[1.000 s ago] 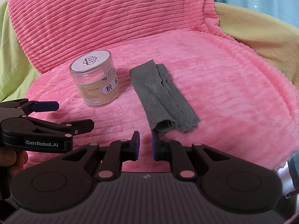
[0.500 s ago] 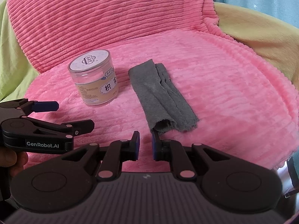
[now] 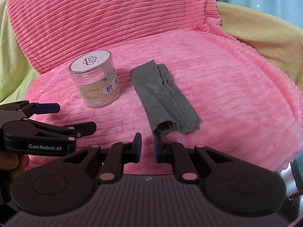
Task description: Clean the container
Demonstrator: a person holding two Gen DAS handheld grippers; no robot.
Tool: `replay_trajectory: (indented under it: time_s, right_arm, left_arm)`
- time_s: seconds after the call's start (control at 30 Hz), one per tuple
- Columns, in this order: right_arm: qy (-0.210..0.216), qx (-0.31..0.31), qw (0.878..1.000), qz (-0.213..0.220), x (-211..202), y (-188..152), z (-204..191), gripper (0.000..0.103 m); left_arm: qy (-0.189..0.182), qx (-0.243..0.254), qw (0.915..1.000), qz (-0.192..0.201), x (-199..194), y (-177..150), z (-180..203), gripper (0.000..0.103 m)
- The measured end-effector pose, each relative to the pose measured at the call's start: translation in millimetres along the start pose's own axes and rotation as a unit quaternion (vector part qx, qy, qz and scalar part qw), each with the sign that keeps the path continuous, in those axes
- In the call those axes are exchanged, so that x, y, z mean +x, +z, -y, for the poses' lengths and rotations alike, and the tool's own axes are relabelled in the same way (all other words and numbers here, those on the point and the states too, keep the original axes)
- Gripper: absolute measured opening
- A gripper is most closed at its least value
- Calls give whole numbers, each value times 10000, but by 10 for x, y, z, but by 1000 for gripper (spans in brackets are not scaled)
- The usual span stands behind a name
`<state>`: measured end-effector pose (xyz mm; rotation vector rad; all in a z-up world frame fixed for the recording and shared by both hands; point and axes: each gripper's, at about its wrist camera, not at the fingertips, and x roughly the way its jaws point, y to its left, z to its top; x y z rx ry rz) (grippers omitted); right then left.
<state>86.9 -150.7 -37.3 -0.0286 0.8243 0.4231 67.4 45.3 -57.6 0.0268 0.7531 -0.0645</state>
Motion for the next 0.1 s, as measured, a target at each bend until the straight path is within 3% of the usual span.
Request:
replay_trajectory:
  time_s: [0.1]
  right_arm:
    - [-1, 0, 10000, -3, 2, 3, -2, 9]
  left_arm:
    - [84, -36, 9999, 56, -11, -3, 0, 103]
